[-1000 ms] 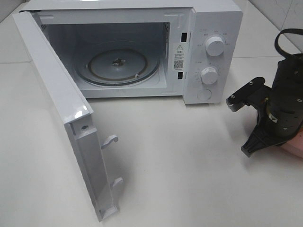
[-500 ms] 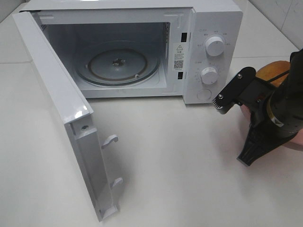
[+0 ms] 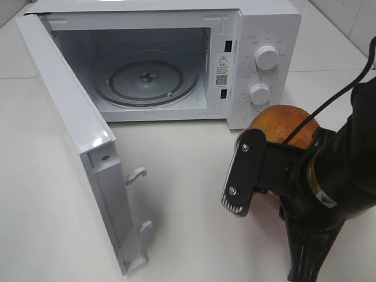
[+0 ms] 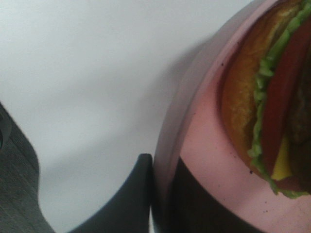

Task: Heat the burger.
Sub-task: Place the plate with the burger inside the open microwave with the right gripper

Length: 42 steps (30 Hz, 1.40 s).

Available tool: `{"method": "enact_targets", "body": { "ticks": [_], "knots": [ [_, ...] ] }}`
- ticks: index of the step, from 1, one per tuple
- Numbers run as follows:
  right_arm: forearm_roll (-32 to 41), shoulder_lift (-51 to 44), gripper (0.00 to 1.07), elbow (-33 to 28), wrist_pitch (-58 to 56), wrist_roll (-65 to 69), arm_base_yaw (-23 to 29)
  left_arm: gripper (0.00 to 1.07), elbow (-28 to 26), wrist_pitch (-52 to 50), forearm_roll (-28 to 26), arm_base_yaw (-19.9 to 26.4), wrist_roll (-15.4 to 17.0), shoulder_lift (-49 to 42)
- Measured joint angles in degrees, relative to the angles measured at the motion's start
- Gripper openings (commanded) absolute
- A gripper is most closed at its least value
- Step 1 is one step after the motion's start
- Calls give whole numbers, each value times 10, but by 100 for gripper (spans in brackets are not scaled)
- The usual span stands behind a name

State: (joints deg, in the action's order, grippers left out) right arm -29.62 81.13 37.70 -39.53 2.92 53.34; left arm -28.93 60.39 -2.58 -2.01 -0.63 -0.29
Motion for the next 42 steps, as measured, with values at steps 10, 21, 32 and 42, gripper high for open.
{"method": "enact_targets", "body": {
  "ticks": [10,21,32,42],
  "knots": [
    [-2,0,0,0,-6,-173,19,0,0,0,0,0,0,0],
    [-11,0,0,0,18,-253,19,0,0,0,0,0,0,0],
    [-20,1,0,-2,135,-392,10,0,0,0,0,0,0,0],
    [-4,13,0,-2,269,-438,-66,0,0,0,0,0,0,0]
  ]
}}
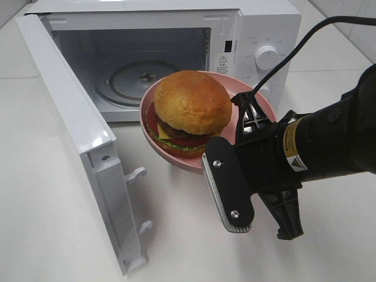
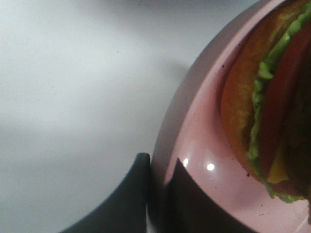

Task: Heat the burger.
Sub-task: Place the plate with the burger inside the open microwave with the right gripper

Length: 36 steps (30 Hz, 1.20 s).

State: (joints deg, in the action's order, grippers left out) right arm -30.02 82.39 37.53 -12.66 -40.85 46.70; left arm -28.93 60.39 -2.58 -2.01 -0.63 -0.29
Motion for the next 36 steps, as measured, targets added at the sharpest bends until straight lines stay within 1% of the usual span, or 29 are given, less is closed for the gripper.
{"method": "enact_targets", "body": {
  "ticks": [4,9,13,17,18,22,24,27,29,32,34,36],
  "knots": [
    [14,23,0,5,19,-27,-17,0,0,0,0,0,0,0],
    [23,54,0,21,19,-52,-22,0,0,0,0,0,0,0],
    [32,83,0,54,20,-76,-25,0,0,0,0,0,0,0],
    [34,97,0,72,20,-88,-26,0,0,0,0,0,0,0],
    [41,107,0,85,20,-97,-26,0,0,0,0,0,0,0],
    [57,119,0,101,20,-123,-30,0,0,0,0,0,0,0],
    [93,132,0,120,12,-171,-38,0,0,0,0,0,0,0],
    [107,135,0,125,6,-186,-39,0,0,0,0,0,0,0],
    [166,139,0,147,-15,-258,-45,0,0,0,0,0,0,0],
    [186,140,0,155,-22,-277,-47,0,0,0,0,0,0,0],
    [254,151,0,187,-53,-343,-52,0,0,0,0,0,0,0],
    [268,156,0,197,-61,-355,-54,0,0,0,0,0,0,0]
  ]
}}
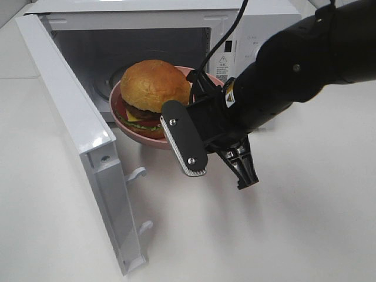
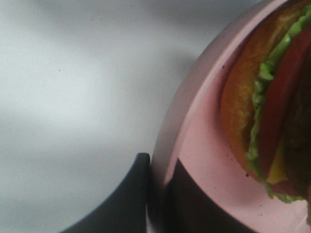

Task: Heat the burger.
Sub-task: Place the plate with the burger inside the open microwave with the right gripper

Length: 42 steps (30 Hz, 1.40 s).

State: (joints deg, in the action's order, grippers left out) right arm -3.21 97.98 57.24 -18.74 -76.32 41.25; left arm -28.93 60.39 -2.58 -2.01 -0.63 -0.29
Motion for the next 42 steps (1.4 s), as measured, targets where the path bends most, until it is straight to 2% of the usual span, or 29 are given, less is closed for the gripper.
{"method": "enact_targets", "body": {
  "ticks": [5,21,27,29,32,42],
  "knots": [
    [32,26,0,45,-13,-22,-3,0,0,0,0,0,0,0],
    [38,149,0,217,-78,15,-5,0,0,0,0,0,0,0],
    [37,204,0,303,-96,93,-5,0,0,0,0,0,0,0],
    [37,211,0,315,-101,109,-5,0,0,0,0,0,0,0],
    [29,250,0,372,-124,173,-5,0,0,0,0,0,0,0],
    [-32,309,0,451,-163,285,-5,0,0,0,0,0,0,0]
  ]
}}
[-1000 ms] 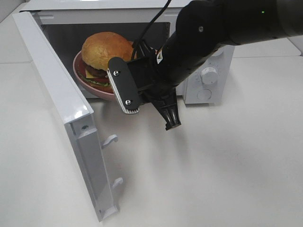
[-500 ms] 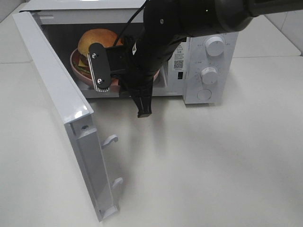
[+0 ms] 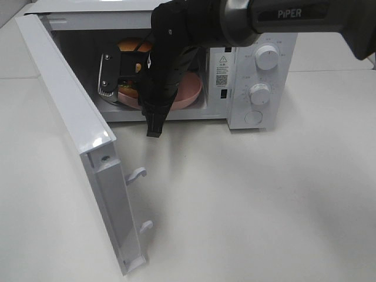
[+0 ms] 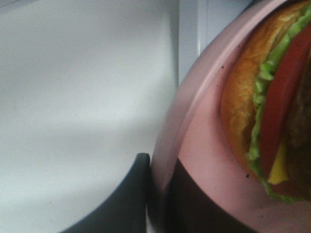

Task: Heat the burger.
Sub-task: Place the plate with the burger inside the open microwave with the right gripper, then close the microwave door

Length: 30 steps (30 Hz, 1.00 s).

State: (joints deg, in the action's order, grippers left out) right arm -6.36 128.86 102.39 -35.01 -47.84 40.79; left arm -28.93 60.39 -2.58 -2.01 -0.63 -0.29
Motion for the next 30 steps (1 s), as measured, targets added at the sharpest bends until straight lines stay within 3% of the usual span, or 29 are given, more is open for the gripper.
{"method": "enact_targets", "body": {
  "ticks": [10,13,15,18,20,21,24,30],
  "knots": [
    [-13,11,1,19,-14,26,0,0,0,0,0,0,0,0],
    [-14,11,7,20,-16,31,0,0,0,0,0,0,0,0],
    [-14,11,20,22,-15,46,0,0,0,0,0,0,0,0],
    [-14,11,24,22,-13,54,0,0,0,0,0,0,0,0],
    [-14,11,37,24,-9,81,0,0,0,0,0,0,0,0],
    [-14,11,37,24,-9,81,0,0,0,0,0,0,0,0],
    [-14,11,51,24,-10,101,0,0,0,0,0,0,0,0],
    [-14,6,59,24,-16,136,0,0,0,0,0,0,0,0]
  ]
}}
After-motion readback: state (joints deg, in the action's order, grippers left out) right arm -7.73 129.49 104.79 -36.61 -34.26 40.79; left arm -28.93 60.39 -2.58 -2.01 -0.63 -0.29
